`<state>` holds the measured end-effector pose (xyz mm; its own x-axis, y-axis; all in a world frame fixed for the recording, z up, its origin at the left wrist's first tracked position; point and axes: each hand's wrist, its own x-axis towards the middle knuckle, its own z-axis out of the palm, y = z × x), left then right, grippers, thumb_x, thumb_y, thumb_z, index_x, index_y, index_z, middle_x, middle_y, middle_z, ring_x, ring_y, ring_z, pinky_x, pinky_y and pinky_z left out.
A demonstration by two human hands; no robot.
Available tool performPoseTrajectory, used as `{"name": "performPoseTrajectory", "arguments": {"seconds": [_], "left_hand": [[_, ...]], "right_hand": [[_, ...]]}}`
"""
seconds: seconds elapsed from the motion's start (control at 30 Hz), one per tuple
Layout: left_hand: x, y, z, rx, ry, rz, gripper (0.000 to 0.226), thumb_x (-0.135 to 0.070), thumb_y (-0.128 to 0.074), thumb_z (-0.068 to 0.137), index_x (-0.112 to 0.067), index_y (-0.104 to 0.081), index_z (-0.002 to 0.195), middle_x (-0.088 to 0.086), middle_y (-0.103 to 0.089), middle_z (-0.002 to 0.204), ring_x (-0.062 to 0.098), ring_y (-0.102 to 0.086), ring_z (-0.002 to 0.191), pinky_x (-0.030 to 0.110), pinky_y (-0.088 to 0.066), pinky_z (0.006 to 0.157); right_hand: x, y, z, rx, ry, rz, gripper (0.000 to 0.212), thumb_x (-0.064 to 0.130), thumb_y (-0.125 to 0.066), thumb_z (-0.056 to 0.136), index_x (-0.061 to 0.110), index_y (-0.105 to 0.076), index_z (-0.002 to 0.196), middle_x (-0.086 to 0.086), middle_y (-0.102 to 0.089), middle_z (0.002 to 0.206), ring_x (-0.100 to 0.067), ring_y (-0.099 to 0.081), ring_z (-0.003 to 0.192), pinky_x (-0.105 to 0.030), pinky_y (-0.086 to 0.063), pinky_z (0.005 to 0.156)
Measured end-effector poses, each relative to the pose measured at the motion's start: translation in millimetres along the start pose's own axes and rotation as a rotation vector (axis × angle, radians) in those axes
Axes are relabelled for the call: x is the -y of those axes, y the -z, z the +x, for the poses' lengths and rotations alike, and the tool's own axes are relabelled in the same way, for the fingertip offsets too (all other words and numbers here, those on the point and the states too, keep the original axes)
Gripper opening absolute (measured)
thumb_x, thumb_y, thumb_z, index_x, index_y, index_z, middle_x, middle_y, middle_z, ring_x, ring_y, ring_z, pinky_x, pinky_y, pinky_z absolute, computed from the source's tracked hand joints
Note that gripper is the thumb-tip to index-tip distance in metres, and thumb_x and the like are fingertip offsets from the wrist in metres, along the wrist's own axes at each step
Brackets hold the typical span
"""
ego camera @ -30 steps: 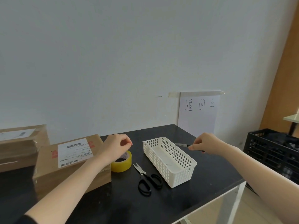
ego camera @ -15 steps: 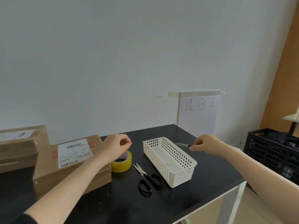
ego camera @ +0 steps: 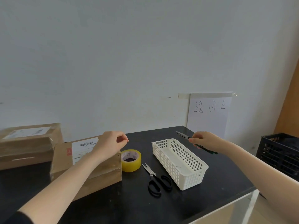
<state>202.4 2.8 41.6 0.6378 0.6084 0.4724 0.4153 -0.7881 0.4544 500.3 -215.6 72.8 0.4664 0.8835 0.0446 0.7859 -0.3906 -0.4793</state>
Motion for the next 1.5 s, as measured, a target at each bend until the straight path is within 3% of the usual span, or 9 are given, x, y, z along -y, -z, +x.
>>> {"name": "performPoseTrajectory", "arguments": {"seconds": [0.07,0.2,0.3,0.53,0.9,1.03,1.17,1.3,1.5], "left_hand": [[6,10,-3,-0.016,0.014,0.000,0.009,-0.019,-0.062,0.090,-0.023,-0.069,0.089,-0.008,-0.065,0.089,0.009,-0.060,0.086,0.021,-0.051,0.076],[25,36,-11,-0.047,0.055,-0.020,0.011,-0.018,-0.062,0.089,-0.025,-0.069,0.084,-0.009,-0.067,0.086,0.007,-0.063,0.082,0.028,-0.054,0.078],[43,55,-19,-0.066,0.110,-0.023,0.013,-0.017,-0.062,0.087,-0.025,-0.070,0.080,-0.011,-0.068,0.082,0.006,-0.064,0.080,0.034,-0.054,0.080],[83,91,-46,-0.077,0.188,0.025,0.008,-0.026,-0.063,0.087,-0.030,-0.070,0.085,-0.016,-0.068,0.087,0.000,-0.062,0.079,0.030,-0.055,0.075],[132,124,-91,-0.119,0.259,0.154,0.026,-0.011,-0.052,0.093,-0.034,-0.064,0.093,-0.016,-0.062,0.102,0.001,-0.056,0.096,0.019,-0.043,0.086],[141,126,-101,-0.098,0.272,0.153,0.025,-0.013,-0.052,0.094,-0.035,-0.064,0.095,-0.013,-0.059,0.104,0.001,-0.056,0.094,0.013,-0.040,0.078],[144,124,-109,-0.053,0.296,0.145,0.026,-0.014,-0.047,0.097,-0.029,-0.066,0.108,-0.011,-0.056,0.111,0.005,-0.054,0.102,0.017,-0.040,0.088],[146,121,-115,-0.019,0.314,0.124,0.030,-0.015,-0.047,0.097,-0.030,-0.061,0.119,-0.011,-0.053,0.119,0.006,-0.054,0.108,0.021,-0.042,0.097],[149,116,-125,0.006,0.352,0.078,0.038,-0.016,-0.049,0.097,-0.037,-0.052,0.129,-0.010,-0.049,0.127,0.007,-0.051,0.114,0.023,-0.040,0.101]], "right_hand": [[13,-1,4,0.017,0.020,0.024,0.022,0.040,-0.049,0.099,0.020,-0.059,0.097,0.004,-0.063,0.085,-0.010,-0.058,0.078,-0.022,-0.043,0.070],[42,-13,19,0.032,0.061,0.013,0.027,0.042,-0.046,0.099,0.019,-0.058,0.107,-0.001,-0.065,0.097,-0.019,-0.061,0.094,-0.035,-0.047,0.087],[66,-27,30,0.049,0.088,0.044,0.029,0.043,-0.048,0.097,0.018,-0.060,0.101,-0.006,-0.068,0.095,-0.020,-0.065,0.085,-0.038,-0.051,0.083],[117,-56,48,0.039,0.168,0.044,0.032,0.040,-0.048,0.098,0.012,-0.062,0.101,-0.002,-0.064,0.086,-0.014,-0.060,0.071,-0.025,-0.044,0.062],[201,-108,59,0.120,0.330,0.031,0.032,0.049,-0.056,0.092,0.020,-0.064,0.103,0.002,-0.065,0.091,-0.015,-0.066,0.081,-0.026,-0.050,0.070],[229,-125,59,0.173,0.417,-0.021,0.033,0.050,-0.060,0.088,0.021,-0.067,0.103,0.002,-0.068,0.092,-0.016,-0.064,0.086,-0.031,-0.052,0.075],[250,-137,58,0.230,0.490,-0.077,0.035,0.048,-0.060,0.090,0.023,-0.068,0.112,0.004,-0.067,0.099,-0.011,-0.060,0.087,-0.020,-0.043,0.067],[266,-149,58,0.254,0.545,-0.114,0.041,0.051,-0.058,0.090,0.021,-0.068,0.117,0.003,-0.067,0.113,-0.012,-0.060,0.099,-0.024,-0.048,0.080],[283,-161,57,0.263,0.623,-0.188,0.044,0.050,-0.057,0.091,0.019,-0.067,0.120,0.001,-0.064,0.120,-0.013,-0.056,0.104,-0.022,-0.043,0.078]]}}
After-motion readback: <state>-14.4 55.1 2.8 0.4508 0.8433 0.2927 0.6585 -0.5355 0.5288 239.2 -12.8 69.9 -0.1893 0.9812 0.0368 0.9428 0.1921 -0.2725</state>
